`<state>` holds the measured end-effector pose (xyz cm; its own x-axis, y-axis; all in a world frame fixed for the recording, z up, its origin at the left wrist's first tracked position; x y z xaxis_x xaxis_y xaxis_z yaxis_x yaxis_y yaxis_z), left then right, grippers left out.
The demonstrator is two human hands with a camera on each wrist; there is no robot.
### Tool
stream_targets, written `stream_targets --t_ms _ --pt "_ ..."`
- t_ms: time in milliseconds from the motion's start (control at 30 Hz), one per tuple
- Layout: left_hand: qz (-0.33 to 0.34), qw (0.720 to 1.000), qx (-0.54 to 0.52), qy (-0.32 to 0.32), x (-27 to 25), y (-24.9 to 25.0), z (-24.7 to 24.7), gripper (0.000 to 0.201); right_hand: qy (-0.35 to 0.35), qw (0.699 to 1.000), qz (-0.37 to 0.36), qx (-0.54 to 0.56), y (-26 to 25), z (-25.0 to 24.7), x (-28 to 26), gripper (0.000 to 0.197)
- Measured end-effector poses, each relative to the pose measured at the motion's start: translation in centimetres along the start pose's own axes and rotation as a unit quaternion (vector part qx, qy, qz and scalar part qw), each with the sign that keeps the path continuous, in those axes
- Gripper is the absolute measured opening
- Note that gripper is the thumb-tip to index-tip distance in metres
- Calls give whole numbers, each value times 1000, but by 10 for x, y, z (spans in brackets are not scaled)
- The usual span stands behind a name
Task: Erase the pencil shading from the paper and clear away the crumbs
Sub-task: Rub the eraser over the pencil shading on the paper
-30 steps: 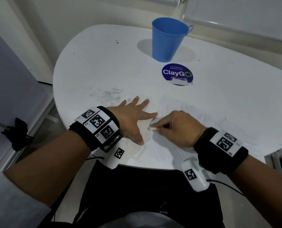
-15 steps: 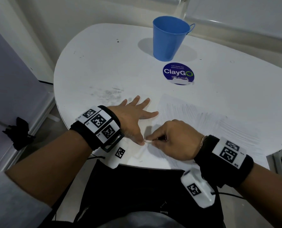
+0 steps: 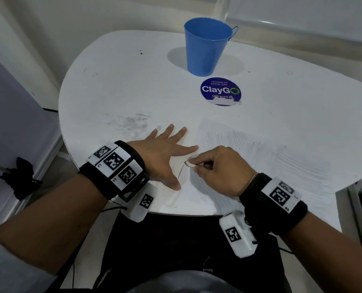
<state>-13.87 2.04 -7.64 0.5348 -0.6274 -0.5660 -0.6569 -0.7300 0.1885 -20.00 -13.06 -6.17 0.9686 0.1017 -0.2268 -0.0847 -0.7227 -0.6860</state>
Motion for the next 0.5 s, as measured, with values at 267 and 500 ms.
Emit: stream_targets --t_ms 267,500 --pt "20 999 31 -20 -1 18 2 115 17 989 -17 143 12 2 -29 20" --pt "15 999 34 -20 -1 18 1 115 73 984 -31 157 22 9 -39 19"
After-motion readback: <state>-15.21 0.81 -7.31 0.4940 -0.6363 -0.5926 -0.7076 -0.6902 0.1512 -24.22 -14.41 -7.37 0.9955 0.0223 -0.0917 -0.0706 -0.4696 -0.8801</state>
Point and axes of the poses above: each hand's wrist, its own x-axis towards the middle knuckle, its own z-axis out of the palm, y = z × x, the point moved 5 cm from there along x, towards the middle knuckle, and after that the axes turned 8 degrees about x, right-handed, at the moved point
